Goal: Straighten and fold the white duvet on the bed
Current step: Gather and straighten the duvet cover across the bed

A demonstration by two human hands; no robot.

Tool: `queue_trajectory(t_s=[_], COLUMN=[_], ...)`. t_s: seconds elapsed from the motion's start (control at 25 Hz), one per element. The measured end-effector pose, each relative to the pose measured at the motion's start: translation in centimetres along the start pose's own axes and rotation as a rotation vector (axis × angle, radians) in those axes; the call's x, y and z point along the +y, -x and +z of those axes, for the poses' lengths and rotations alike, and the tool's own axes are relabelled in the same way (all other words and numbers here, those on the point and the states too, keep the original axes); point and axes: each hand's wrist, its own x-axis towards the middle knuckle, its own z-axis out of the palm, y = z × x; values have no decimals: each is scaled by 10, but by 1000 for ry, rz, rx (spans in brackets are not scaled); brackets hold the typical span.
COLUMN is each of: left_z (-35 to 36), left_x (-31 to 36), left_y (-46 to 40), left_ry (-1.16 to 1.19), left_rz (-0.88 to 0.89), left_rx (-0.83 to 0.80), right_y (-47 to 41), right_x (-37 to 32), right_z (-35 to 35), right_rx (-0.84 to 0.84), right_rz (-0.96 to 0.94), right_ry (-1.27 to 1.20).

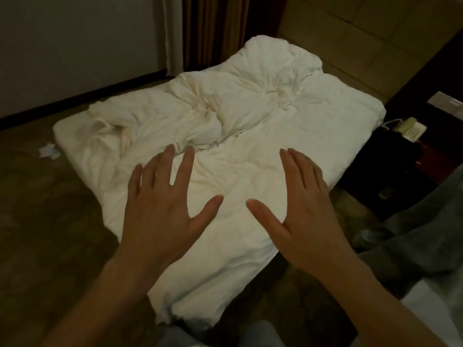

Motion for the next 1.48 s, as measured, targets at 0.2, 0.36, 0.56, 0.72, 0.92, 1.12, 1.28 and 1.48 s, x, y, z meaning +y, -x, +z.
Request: queue_trajectory(t_s=[0.2,0.36,0.56,0.72,0.92,1.12,1.28,1.48], left_z=[20,63,135,215,309,392,484,548], left_x=[56,107,156,176,165,109,54,1], left_y=[35,87,156,170,166,166,168,145], left_ry=[-78,-51,72,590,549,412,109,-133], left_rz=[-187,-432,-735,-1148,-1213,-1195,-700,-484], left_rx=[97,90,21,30,94,127,196,233], right_y=[0,28,82,112,140,128,124,100], right_x=[55,108,152,177,203,248,286,293], right_z=[0,9,52,109,205,298,398,485], right_rx=[-81,-243,-533,-738,-717,-628,-482,-265], right_rz=[-197,-285,-306,84,-1,-132,-342,-421], right_ry=[-107,-211,-296,-536,-418,-374,-295,-111])
